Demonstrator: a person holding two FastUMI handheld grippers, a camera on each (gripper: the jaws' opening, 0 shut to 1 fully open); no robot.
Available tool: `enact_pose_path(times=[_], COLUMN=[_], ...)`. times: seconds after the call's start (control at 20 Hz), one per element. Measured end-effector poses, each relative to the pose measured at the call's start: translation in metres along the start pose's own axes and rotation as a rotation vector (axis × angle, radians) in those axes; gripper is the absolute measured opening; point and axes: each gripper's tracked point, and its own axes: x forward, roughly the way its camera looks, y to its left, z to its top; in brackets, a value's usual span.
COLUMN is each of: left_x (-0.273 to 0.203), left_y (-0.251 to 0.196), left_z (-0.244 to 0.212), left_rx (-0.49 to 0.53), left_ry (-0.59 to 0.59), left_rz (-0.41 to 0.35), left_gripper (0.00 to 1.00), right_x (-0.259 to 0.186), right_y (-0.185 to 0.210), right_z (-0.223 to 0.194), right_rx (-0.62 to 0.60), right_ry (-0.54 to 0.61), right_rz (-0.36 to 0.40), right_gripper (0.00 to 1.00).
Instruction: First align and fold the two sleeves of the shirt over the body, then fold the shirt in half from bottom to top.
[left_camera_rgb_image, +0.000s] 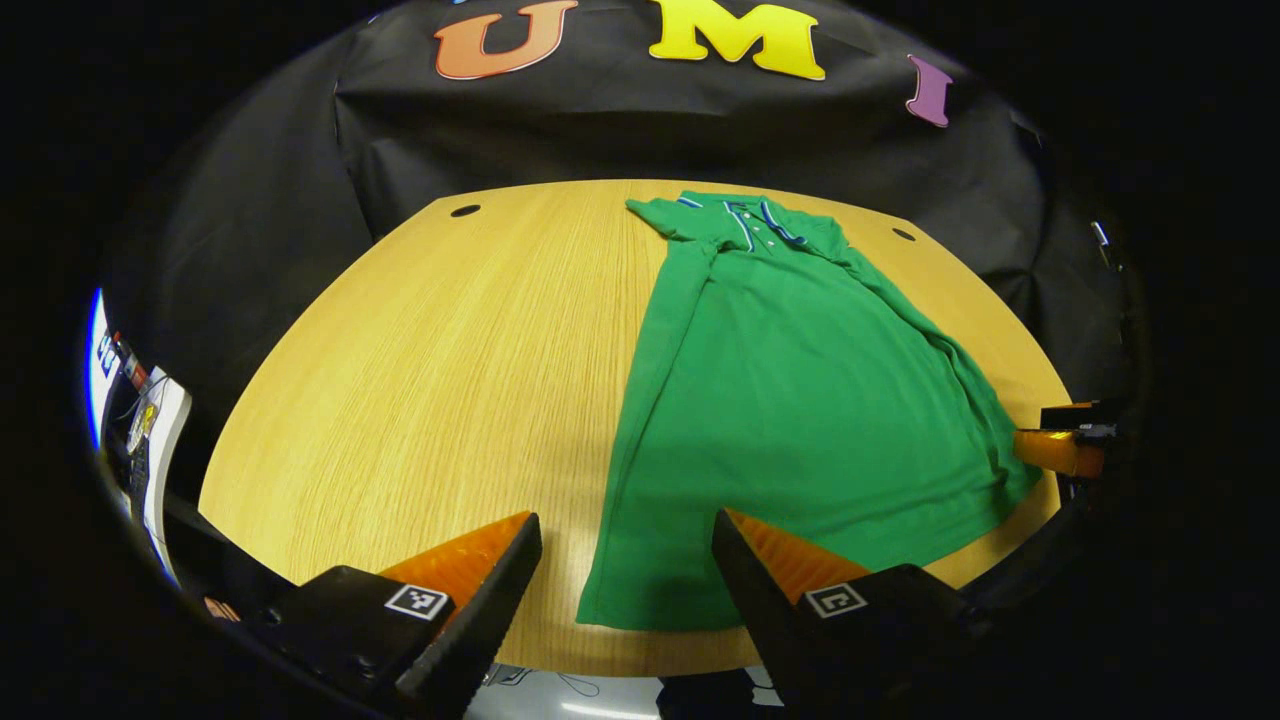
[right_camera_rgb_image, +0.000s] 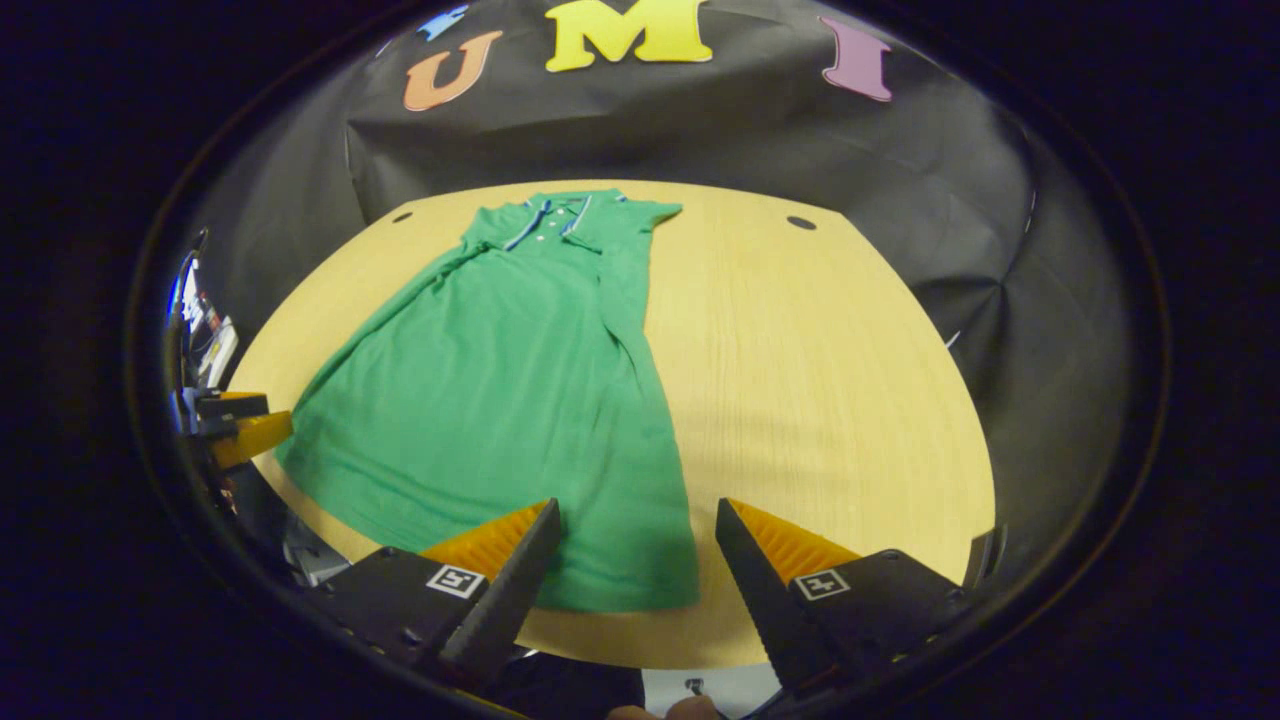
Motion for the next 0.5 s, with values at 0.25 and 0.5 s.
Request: enact_pose_path(times=[0.25,0.5], left_x=[0.004,0.007], left_y=[-0.004,0.004], left_z=[-0.015,-0.018], left_rx=[0.022,0.013], left_ry=[0.038,0.053], left_rz=[-0.023,-0.034], left_gripper=[1.00,1.00], right_x=[0.013,0.012], right_y=[0.003,0.005], right_z=[-0.013,-0.013], right_rx=[0.010,0.037], right_ry=[0.041,0.043], right_rz=[0.009,0.026], right_gripper=[0.95,0.95])
